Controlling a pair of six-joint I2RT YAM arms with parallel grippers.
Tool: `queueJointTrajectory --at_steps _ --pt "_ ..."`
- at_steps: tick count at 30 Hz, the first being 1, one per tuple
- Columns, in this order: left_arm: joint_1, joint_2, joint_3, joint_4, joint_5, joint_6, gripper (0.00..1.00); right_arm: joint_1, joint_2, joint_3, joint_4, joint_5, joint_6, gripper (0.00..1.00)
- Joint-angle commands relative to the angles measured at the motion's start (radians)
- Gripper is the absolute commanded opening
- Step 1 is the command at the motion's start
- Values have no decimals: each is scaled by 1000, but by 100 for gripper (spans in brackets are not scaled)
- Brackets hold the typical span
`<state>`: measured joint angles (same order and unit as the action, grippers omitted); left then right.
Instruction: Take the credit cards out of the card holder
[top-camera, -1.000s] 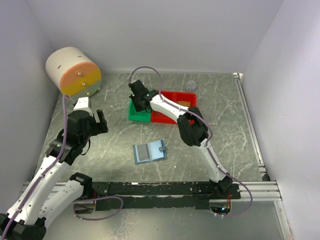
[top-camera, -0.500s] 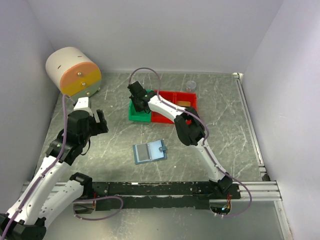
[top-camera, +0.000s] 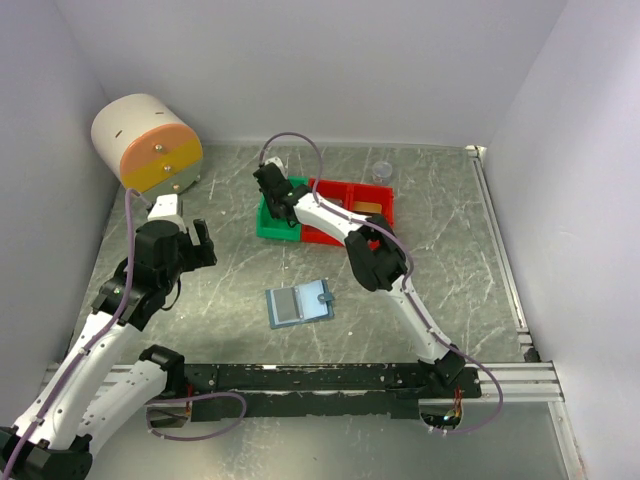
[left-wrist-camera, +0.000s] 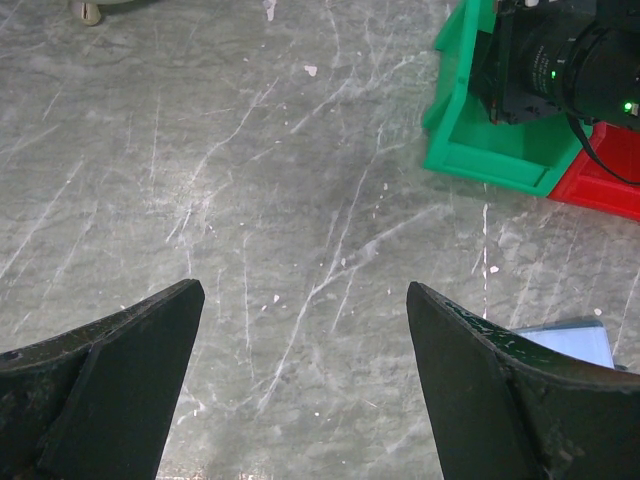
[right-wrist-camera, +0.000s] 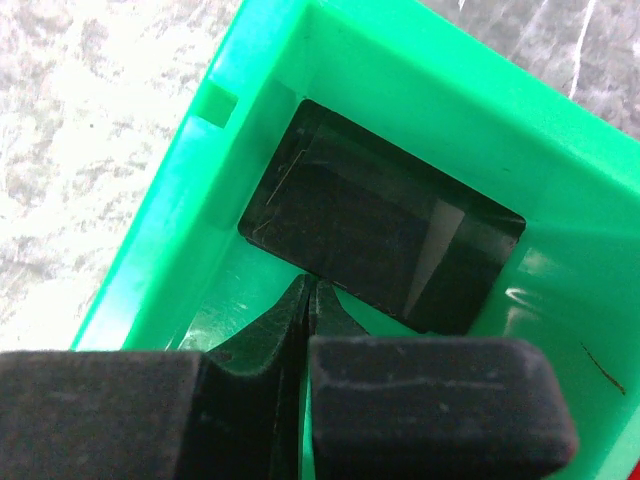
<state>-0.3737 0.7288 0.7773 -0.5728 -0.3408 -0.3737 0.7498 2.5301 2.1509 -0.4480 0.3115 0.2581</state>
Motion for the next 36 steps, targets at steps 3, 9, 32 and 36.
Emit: queueJointTrajectory --at_steps 3,9,32,36 --pt "8 1 12 14 18 12 95 -2 30 30 33 32 3 0" --pt "8 7 11 14 21 12 95 -3 -57 -26 38 -7 2 2" --pt "8 17 13 13 33 12 95 13 -232 -256 -42 -151 -24 5" --pt "8 18 12 13 31 12 95 14 -258 -293 -35 -163 -23 5"
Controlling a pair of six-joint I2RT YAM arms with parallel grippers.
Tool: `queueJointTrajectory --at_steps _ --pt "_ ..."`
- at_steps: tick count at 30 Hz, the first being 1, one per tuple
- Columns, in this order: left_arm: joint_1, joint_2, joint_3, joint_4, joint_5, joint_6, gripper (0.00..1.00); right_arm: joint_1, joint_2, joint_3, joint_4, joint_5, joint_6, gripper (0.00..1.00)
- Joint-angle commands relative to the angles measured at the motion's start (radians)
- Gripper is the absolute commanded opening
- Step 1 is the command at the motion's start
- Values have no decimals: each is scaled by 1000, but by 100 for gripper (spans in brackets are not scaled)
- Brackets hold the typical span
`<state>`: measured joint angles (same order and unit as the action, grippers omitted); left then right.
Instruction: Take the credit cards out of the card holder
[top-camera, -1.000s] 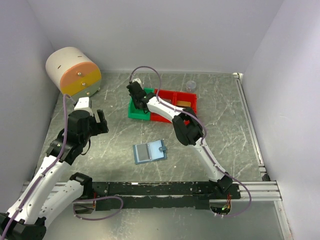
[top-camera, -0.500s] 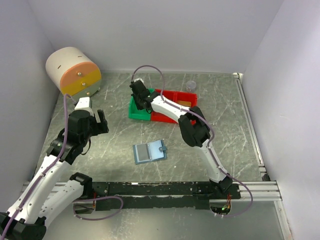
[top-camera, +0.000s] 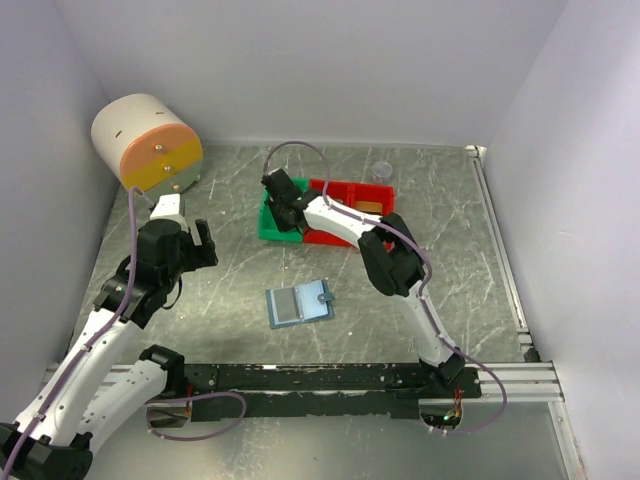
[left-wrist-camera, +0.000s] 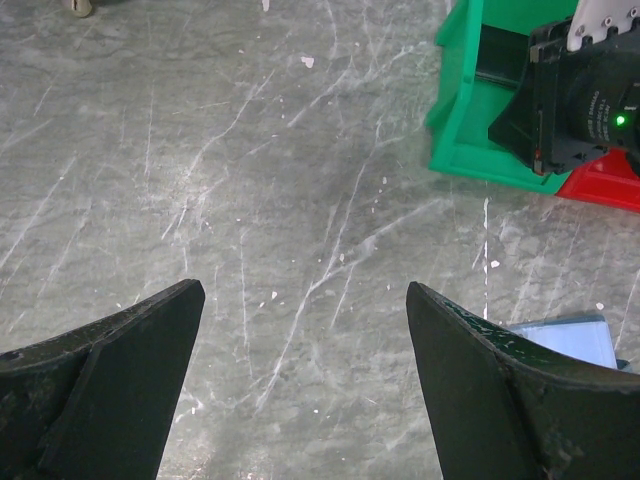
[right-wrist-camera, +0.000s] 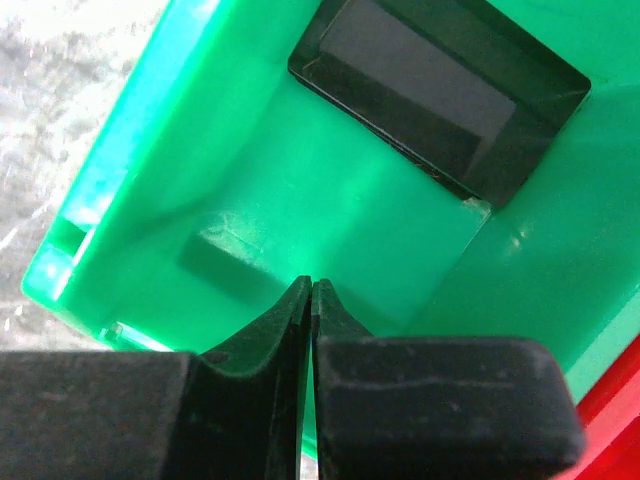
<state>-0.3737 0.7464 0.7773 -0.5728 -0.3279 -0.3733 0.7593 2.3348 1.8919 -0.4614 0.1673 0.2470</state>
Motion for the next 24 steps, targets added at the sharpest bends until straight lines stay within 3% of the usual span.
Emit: queueJointTrajectory --at_steps 1,9,14,22,24 --pt "8 2 12 13 18 11 95 6 -74 -48 -18 -23 -10 5" --pt "7 14 13 10 18 11 95 17 -172 -171 7 -51 -3 5" --pt "7 18 13 13 29 11 95 19 -273 -246 83 -51 -28 10" --pt "8 19 17 9 31 11 97 20 -614 -599 379 -140 -12 43" --pt "7 18 20 4 23 11 97 23 -680 -702 447 -197 61 47"
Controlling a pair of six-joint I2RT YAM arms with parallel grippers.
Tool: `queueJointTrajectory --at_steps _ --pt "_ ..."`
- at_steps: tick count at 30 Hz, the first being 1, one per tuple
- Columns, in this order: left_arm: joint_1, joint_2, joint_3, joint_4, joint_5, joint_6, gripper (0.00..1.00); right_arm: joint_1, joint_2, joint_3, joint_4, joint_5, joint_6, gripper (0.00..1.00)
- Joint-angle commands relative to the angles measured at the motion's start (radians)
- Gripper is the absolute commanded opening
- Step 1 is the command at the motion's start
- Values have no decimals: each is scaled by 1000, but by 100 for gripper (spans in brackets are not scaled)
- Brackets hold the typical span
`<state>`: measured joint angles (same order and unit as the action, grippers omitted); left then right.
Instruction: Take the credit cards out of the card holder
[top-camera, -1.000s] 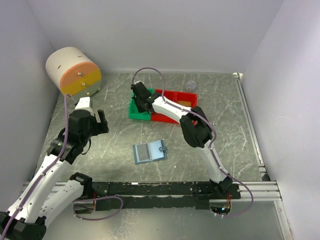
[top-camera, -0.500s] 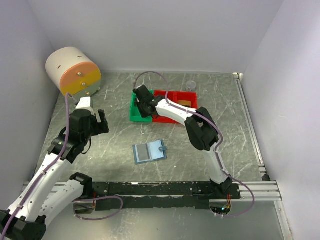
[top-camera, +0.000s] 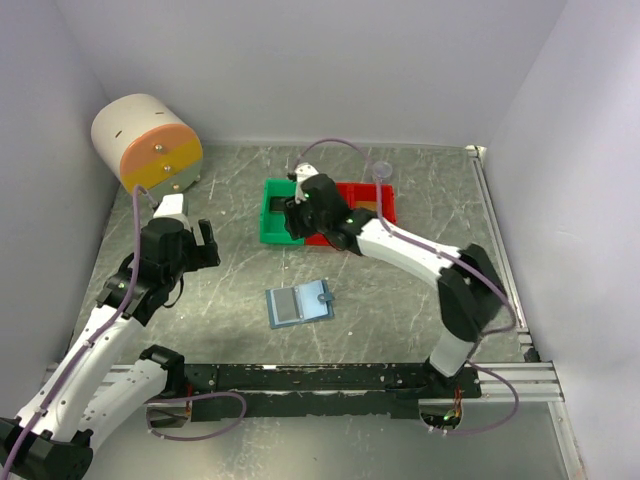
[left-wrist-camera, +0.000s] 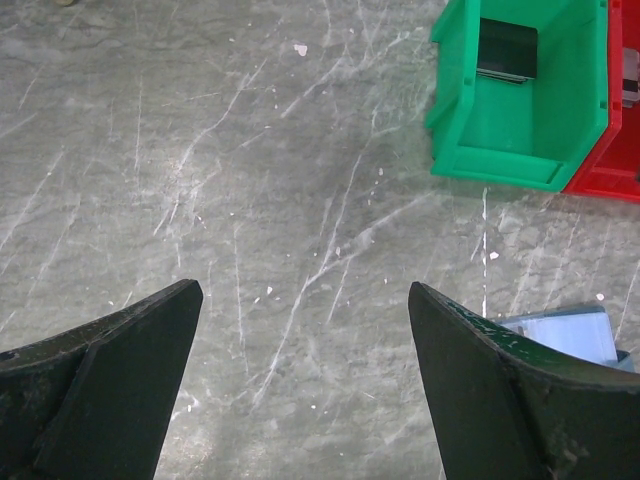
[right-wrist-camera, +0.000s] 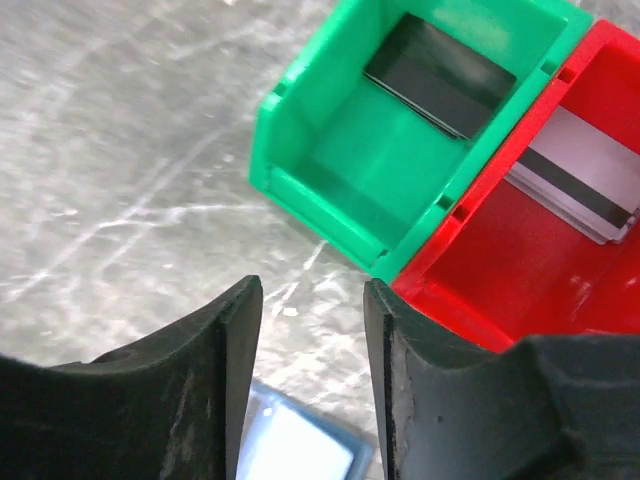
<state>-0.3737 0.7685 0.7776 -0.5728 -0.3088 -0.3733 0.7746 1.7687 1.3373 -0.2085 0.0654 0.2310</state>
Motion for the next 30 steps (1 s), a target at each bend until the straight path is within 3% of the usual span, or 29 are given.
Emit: queueJointTrajectory --at_steps 1,3,7,11,21,30 --pt "8 -6 21 3 -2 11 98 10 -136 -188 216 -126 121 48" --pt "9 -6 22 1 -13 10 98 24 -155 -261 222 -165 204 48" --pt "9 -8 24 1 -33 7 100 115 -153 -323 181 -89 310 50" --pt "9 3 33 -14 -45 -3 100 180 -144 -331 112 48 362 63" --pt "8 8 40 -27 -38 -13 100 295 -24 -244 -54 195 403 65" --pt "8 6 38 -20 -34 -9 100 323 42 -200 -99 188 393 65"
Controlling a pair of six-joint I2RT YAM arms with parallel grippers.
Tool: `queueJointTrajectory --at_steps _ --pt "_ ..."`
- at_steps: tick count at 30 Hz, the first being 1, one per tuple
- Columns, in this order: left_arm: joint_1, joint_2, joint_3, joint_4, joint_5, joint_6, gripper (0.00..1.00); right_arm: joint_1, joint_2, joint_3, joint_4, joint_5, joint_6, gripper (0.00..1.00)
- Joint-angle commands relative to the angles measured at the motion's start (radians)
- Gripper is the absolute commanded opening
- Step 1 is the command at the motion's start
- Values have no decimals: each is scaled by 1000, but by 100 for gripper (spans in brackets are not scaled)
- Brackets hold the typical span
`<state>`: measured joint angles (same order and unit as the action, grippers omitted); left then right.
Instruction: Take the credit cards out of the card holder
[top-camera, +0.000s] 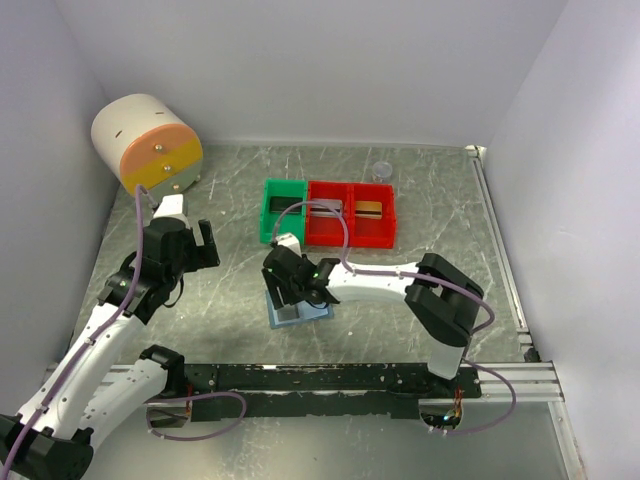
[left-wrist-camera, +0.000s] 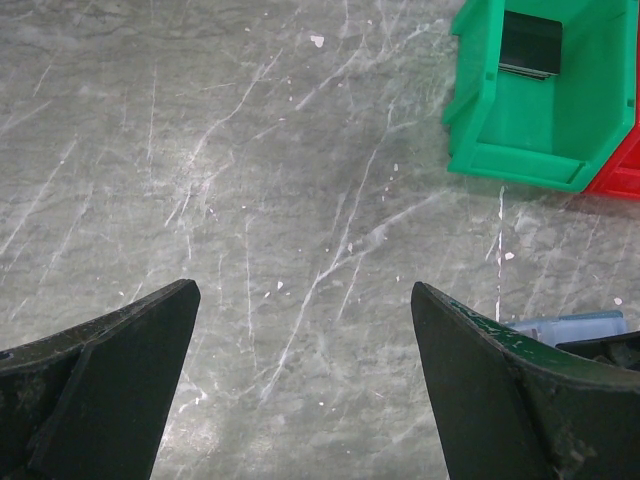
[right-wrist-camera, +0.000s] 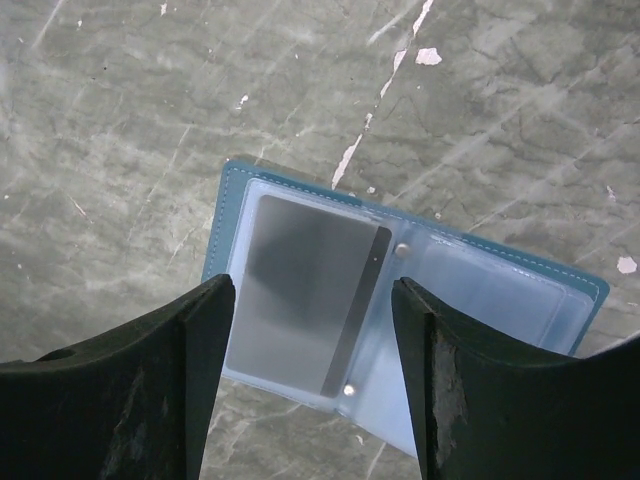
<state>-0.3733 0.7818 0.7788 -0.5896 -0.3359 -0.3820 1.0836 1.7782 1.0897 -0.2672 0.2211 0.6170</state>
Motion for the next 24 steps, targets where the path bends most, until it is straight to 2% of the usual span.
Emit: queueJointTrajectory --at_steps 1,9,14,18,24 --pt "8 -6 37 -3 -6 2 100 17 42 56 -44 35 7 65" --pt "8 -1 36 0 -1 7 100 24 108 107 -80 47 10 64" --pt "8 3 36 -1 3 8 100 23 130 109 -88 54 22 58" --pt "8 5 35 2 10 11 100 23 128 87 -71 41 29 53" --pt "8 6 32 7 23 15 100 9 101 32 8 -18 37 51"
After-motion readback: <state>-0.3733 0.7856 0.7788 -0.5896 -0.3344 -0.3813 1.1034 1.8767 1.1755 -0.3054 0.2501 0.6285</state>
